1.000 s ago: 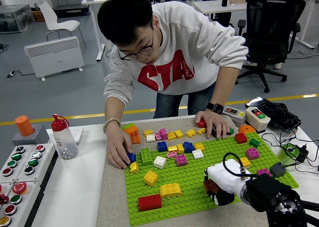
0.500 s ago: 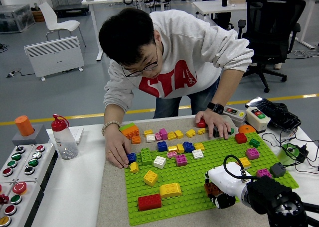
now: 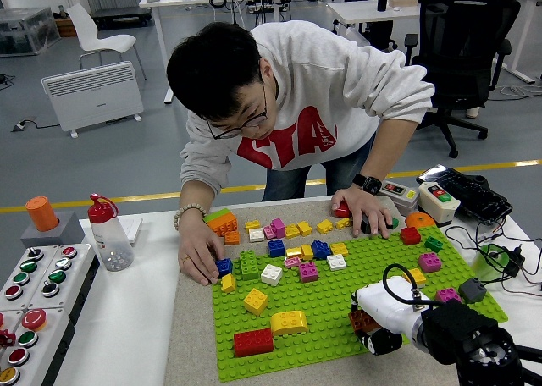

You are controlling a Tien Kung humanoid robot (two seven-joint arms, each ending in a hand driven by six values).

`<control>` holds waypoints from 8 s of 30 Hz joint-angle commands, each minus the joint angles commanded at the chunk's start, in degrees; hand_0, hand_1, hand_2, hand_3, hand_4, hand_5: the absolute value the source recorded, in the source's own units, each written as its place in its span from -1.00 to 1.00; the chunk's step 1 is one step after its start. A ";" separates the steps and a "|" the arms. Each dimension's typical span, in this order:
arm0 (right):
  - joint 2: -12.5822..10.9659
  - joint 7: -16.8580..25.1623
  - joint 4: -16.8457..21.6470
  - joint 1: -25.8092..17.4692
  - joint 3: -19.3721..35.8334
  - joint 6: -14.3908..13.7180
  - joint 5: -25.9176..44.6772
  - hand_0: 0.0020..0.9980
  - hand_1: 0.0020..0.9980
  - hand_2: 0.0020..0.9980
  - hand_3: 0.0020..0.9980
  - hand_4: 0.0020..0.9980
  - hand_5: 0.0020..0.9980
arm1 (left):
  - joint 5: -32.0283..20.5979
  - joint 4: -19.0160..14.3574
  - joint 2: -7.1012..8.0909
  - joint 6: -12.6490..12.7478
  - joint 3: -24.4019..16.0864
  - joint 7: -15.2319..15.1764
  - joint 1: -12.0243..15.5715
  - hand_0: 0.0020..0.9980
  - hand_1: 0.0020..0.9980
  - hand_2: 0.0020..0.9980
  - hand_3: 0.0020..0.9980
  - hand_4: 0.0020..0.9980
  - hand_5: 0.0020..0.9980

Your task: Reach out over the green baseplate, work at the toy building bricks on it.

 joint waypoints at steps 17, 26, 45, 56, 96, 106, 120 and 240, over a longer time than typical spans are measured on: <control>0.70 0.00 -0.93 0.26 0.79 -1.26 -0.12 0.24 0.41 0.52 0.04 0.02 -0.51 | 0.02 0.00 0.01 -0.03 0.12 -0.02 -0.04 0.30 0.38 0.34 0.13 -0.44 1.00; 0.67 0.00 -1.82 0.19 0.93 -1.73 0.07 0.24 0.41 0.52 0.04 0.03 -0.51 | -0.02 0.00 0.01 0.00 0.15 -0.07 -0.17 0.30 0.38 0.34 0.13 -0.44 1.00; 0.36 0.00 -1.61 0.10 0.84 -1.72 0.48 0.73 0.60 0.67 0.04 0.05 -0.51 | -0.05 0.00 0.03 0.02 0.19 -0.11 -0.37 0.30 0.38 0.34 0.13 -0.43 1.00; 0.37 0.00 -1.94 0.09 0.53 -1.76 0.99 0.80 0.64 0.70 0.04 0.05 -0.50 | 0.00 0.00 0.04 0.01 0.17 -0.11 -0.43 0.30 0.38 0.34 0.12 -0.43 1.00; 0.51 0.00 -3.03 0.04 -0.12 -1.82 0.97 0.85 0.68 0.75 0.06 0.04 -0.47 | 0.19 0.00 -0.07 -0.03 0.23 -0.02 -0.11 0.31 0.39 0.34 0.12 -0.44 1.00; 0.36 0.00 -2.68 0.19 0.28 -0.60 1.10 0.86 0.69 0.78 0.14 0.06 -0.48 | -0.09 0.00 0.00 0.00 0.33 -0.12 -0.33 0.31 0.38 0.34 0.12 -0.44 1.00; 0.40 0.00 -3.05 0.22 0.18 0.53 1.26 0.87 0.72 0.84 0.23 0.10 -0.48 | -0.46 0.00 0.06 0.06 0.66 -0.31 -0.45 0.31 0.38 0.34 0.12 -0.44 1.00; -2.20 32.20 -3.90 -15.47 29.10 -47.02 30.38 0.45 0.44 0.46 0.45 -0.35 -0.59 | 0.73 0.00 -0.19 -0.11 0.35 -0.11 0.16 0.31 0.39 0.33 0.12 -0.44 1.00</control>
